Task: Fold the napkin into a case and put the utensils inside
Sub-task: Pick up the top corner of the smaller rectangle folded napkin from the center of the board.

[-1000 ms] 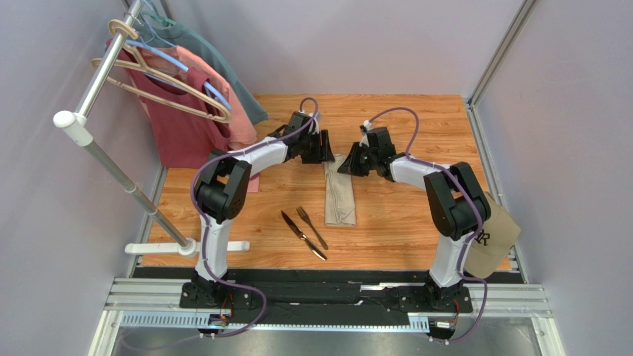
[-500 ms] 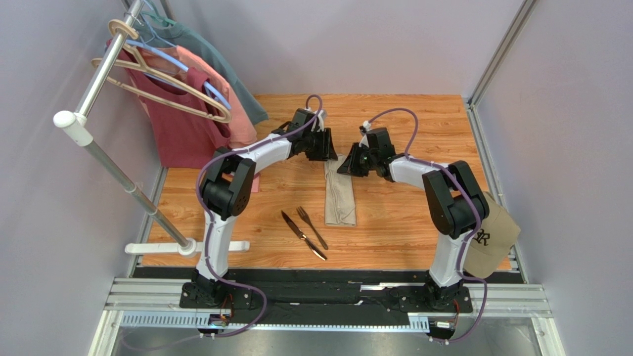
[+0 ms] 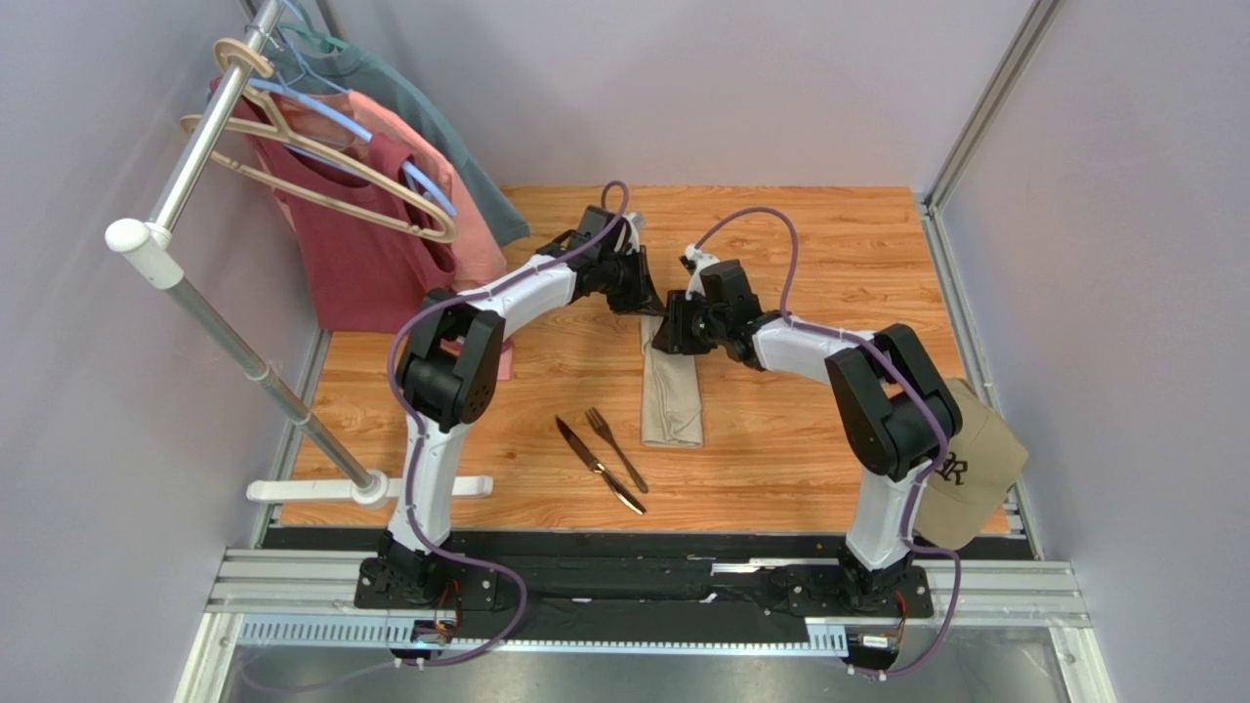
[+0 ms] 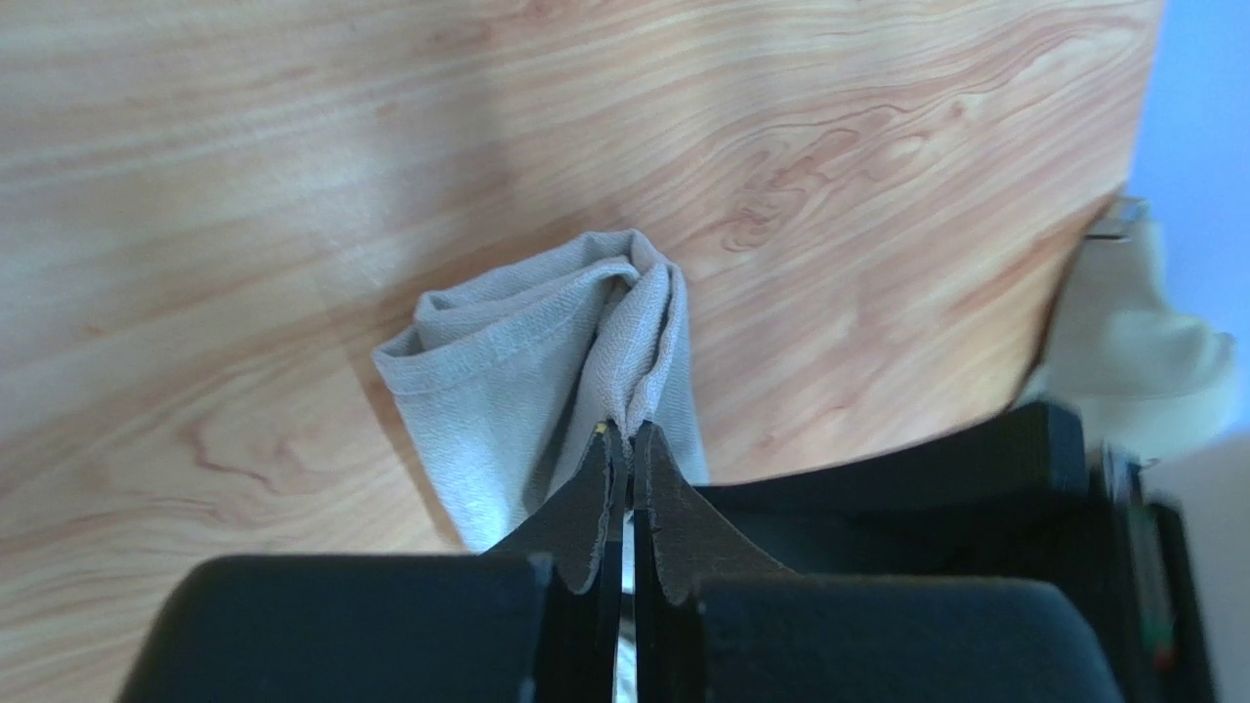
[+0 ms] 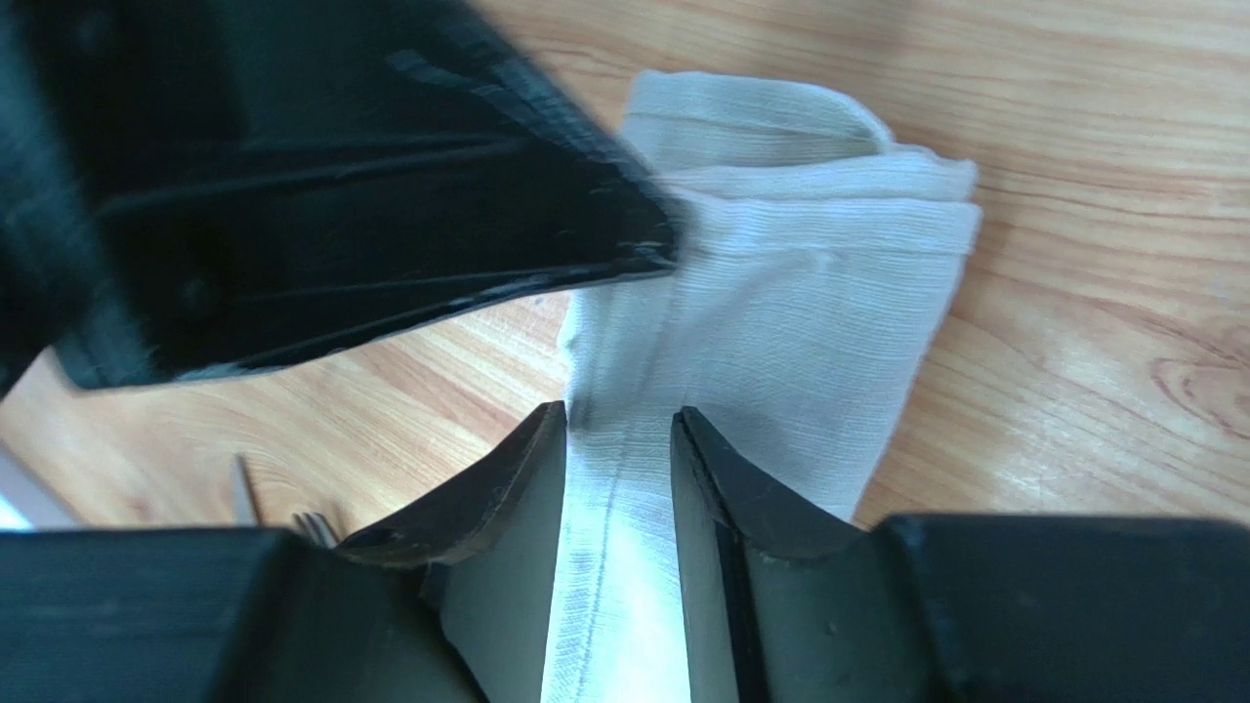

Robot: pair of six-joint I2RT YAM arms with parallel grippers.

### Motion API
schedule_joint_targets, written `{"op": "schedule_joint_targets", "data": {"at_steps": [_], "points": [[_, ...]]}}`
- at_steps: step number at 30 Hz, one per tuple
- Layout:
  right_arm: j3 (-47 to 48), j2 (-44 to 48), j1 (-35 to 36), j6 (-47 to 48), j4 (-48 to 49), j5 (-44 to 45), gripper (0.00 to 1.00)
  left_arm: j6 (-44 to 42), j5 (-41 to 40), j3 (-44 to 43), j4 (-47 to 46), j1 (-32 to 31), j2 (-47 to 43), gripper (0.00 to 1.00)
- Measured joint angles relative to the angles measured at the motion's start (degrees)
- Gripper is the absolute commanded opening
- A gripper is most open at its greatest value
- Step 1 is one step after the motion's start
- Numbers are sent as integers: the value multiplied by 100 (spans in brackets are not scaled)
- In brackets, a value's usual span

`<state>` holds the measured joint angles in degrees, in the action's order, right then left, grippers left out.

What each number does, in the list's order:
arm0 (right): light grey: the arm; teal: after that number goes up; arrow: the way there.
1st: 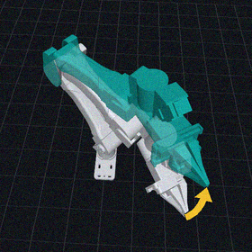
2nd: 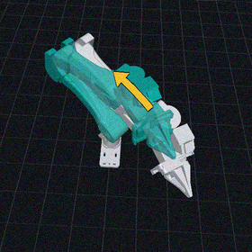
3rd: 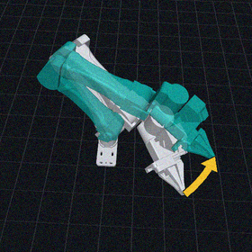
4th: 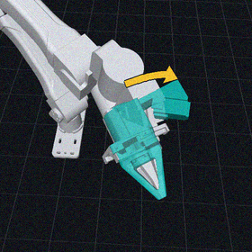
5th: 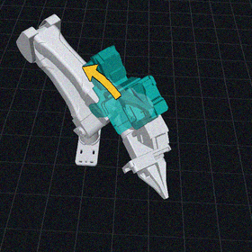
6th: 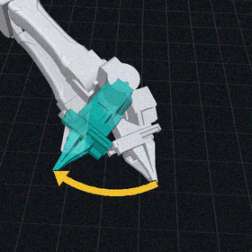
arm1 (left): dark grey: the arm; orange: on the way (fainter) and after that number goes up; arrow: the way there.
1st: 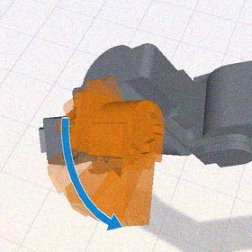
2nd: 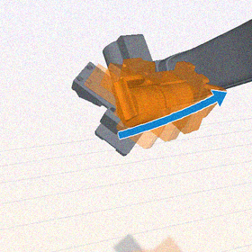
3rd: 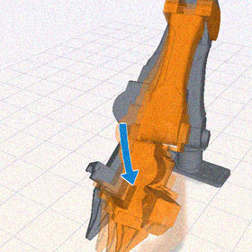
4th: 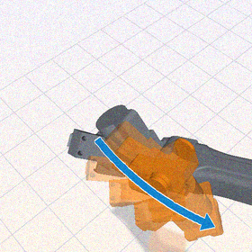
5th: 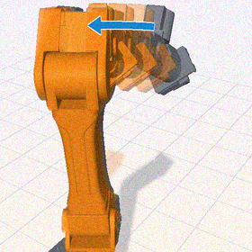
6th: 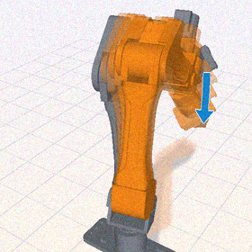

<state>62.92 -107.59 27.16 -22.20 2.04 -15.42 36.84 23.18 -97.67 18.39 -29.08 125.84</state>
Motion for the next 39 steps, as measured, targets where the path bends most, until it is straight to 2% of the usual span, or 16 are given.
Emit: {"op": "schedule_joint_targets", "data": {"at_steps": [6, 15, 28, 39], "points": [[-437, 452, 435, 428, 350, 765, 43, 841, 411, 66, -13, 31, 55, 0], [-516, 494, 662, 588, 608, 1746, 43, 2017, 525, 741, -278, 42, 26, 0], [-796, 511, 737, 704, 855, 2000, 38, 3152, 754, 1263, -966, 146, -258, 0], [-839, 518, 741, 726, 1182, 1832, 40, 4151, 894, 1545, -1408, 184, -369, 0]]}}
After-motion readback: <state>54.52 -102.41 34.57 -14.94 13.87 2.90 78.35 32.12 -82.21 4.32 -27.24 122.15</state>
